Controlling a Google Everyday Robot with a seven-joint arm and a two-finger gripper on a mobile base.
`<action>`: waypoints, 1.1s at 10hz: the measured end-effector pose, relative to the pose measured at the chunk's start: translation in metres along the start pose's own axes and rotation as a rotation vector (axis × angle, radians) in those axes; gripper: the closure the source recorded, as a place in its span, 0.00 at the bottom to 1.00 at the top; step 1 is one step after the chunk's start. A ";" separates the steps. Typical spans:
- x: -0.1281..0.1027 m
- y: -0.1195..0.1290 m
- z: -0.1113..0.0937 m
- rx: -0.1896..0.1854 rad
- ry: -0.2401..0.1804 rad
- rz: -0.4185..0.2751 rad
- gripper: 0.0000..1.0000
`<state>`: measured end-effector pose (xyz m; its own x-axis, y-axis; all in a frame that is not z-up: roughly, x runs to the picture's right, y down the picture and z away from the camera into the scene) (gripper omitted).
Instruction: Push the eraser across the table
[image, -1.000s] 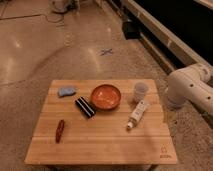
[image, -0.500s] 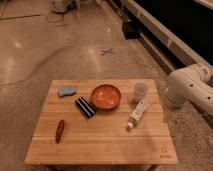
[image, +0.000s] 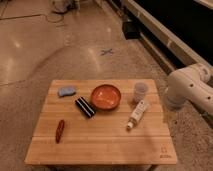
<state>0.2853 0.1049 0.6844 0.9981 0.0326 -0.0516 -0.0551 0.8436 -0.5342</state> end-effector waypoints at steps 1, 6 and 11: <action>0.000 0.000 0.000 0.000 0.000 0.000 0.35; 0.000 0.000 0.000 0.000 0.000 0.000 0.35; -0.044 -0.016 -0.002 0.016 -0.020 -0.098 0.35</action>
<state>0.2421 0.0888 0.6937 0.9991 -0.0398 0.0169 0.0428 0.8519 -0.5220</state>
